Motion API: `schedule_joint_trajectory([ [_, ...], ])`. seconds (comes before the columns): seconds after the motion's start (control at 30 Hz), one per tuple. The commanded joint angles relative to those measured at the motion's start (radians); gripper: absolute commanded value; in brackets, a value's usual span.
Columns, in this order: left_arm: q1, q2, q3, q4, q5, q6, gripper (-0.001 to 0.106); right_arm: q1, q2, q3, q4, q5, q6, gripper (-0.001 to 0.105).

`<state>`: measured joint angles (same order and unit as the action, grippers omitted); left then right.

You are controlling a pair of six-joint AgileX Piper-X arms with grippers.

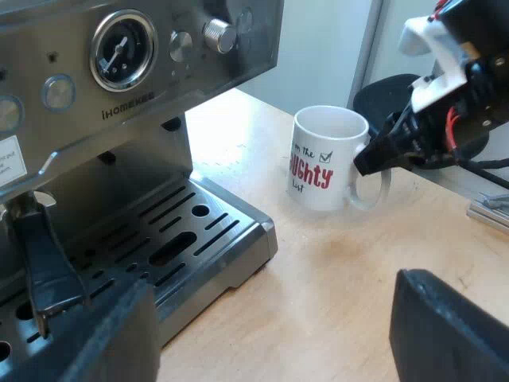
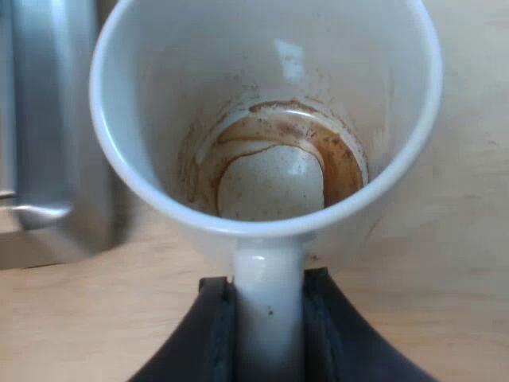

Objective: Place mug into machine

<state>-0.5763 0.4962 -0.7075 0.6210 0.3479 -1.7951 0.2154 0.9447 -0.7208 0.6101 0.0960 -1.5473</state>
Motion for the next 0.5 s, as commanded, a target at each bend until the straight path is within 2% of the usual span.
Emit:
schedule_joint_trajectory([
  [0.03, -0.003, -0.002, -0.008, -0.012, 0.008, -0.005, 0.063, 0.001, -0.039, -0.007, -0.021, -0.006, -0.003, 0.0],
  [0.13, -0.003, -0.002, -0.008, -0.012, 0.008, -0.005, 0.063, 0.001, -0.082, -0.007, -0.021, -0.015, -0.003, 0.0],
  [0.27, -0.003, -0.002, -0.008, -0.012, 0.008, -0.005, 0.063, 0.001, -0.129, -0.007, -0.021, -0.064, -0.051, 0.0],
  [0.33, -0.003, -0.002, -0.008, -0.012, 0.008, -0.005, 0.063, 0.012, -0.148, -0.007, -0.021, -0.064, -0.054, 0.0],
  [0.5, -0.003, -0.002, -0.008, -0.012, 0.008, -0.005, 0.063, 0.121, -0.174, -0.007, -0.019, -0.059, -0.092, 0.0],
])
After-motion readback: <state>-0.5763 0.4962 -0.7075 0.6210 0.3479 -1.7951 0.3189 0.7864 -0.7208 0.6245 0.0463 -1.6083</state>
